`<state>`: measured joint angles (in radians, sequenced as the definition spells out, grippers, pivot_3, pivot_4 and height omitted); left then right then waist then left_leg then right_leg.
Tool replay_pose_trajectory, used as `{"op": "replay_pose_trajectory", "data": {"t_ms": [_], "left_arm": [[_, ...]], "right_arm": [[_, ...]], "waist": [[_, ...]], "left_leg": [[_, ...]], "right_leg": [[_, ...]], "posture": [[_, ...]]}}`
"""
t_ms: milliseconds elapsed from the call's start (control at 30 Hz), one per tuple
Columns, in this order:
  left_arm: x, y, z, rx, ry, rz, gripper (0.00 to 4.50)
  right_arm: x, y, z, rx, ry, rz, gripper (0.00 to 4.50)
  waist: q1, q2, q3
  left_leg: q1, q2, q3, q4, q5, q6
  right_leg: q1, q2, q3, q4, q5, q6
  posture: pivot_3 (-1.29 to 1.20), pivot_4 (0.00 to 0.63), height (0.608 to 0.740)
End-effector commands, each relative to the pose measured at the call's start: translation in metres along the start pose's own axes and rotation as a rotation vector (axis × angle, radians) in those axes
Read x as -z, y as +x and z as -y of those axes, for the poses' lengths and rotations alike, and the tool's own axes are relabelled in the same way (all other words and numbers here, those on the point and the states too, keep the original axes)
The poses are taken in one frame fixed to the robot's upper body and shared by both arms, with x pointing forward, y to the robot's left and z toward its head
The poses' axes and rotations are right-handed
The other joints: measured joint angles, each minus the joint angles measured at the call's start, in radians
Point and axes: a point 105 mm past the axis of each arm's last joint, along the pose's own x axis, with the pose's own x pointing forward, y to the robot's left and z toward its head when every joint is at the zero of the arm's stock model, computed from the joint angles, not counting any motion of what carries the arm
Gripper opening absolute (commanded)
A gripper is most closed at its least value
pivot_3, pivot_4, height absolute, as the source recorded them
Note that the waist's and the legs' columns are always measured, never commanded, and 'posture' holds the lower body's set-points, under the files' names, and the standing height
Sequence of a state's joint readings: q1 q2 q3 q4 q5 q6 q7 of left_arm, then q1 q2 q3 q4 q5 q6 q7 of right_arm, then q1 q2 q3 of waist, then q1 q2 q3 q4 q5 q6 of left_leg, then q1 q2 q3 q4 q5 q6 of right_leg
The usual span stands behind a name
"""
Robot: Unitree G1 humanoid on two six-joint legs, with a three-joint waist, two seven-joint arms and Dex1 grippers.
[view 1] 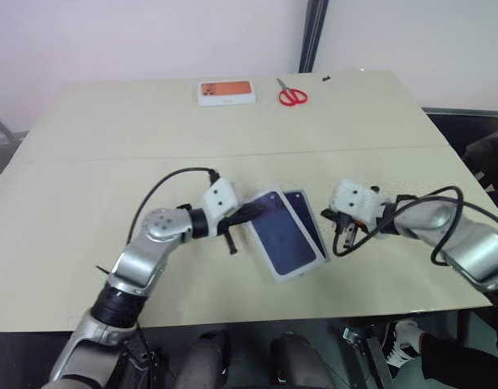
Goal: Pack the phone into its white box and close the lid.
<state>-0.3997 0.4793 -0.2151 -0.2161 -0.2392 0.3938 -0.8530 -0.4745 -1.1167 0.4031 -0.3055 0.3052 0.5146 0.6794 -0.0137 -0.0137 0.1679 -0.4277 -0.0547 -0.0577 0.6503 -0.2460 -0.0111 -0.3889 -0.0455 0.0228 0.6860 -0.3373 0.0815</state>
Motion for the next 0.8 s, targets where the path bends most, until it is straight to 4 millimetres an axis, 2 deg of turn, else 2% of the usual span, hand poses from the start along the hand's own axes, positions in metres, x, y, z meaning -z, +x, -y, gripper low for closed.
{"op": "replay_pose_trajectory", "data": {"t_ms": [33, 133, 400, 567, 800], "left_arm": [[-0.003, -0.014, 0.015, 0.099, 0.017, -0.021, 0.0], [0.006, -0.018, 0.023, 0.145, 0.003, -0.072, 0.0], [0.016, -0.004, 0.027, 0.165, -0.013, -0.129, 0.0], [0.016, 0.007, 0.022, 0.149, -0.006, -0.129, 0.0], [0.015, 0.002, 0.028, 0.195, 0.002, -0.133, 0.0]], "right_arm": [[-0.013, -0.006, 0.006, 0.023, -0.062, 0.047, 0.04], [-0.015, -0.004, 0.004, 0.014, -0.068, 0.058, 0.04], [-0.019, -0.002, -0.004, -0.016, -0.071, 0.08, 0.04], [-0.022, -0.003, -0.005, -0.014, -0.066, 0.095, 0.04], [-0.022, -0.002, -0.006, -0.01, -0.063, 0.095, 0.04]], "waist": [[0.002, 0.0, 0.0], [0.007, 0.0, 0.0], [0.019, 0.0, 0.0], [0.023, 0.0, 0.0], [0.023, 0.0, 0.0]], "left_leg": [[0.0, 0.0, 0.0, 0.0, 0.0, 0.0], [0.0, 0.0, 0.0, 0.0, 0.0, 0.0], [0.0, 0.0, 0.0, 0.001, 0.0, 0.0], [0.0, 0.0, 0.0, 0.002, 0.0, 0.0], [0.0, 0.0, 0.0, 0.001, 0.0, 0.0]], "right_leg": [[0.0, 0.0, 0.0, 0.0, 0.0, 0.0], [0.001, -0.001, 0.0, -0.001, 0.0, 0.0], [0.001, -0.001, 0.0, -0.001, 0.0, 0.0], [0.001, -0.001, 0.0, 0.0, 0.0, 0.0], [0.001, -0.001, 0.0, 0.0, 0.0, 0.0]], "posture": [[0.0, 0.15, 0.74], [0.0, 0.15, 0.74], [0.0, 0.15, 0.74], [0.0, 0.15, 0.74], [0.0, 0.15, 0.74]]}}
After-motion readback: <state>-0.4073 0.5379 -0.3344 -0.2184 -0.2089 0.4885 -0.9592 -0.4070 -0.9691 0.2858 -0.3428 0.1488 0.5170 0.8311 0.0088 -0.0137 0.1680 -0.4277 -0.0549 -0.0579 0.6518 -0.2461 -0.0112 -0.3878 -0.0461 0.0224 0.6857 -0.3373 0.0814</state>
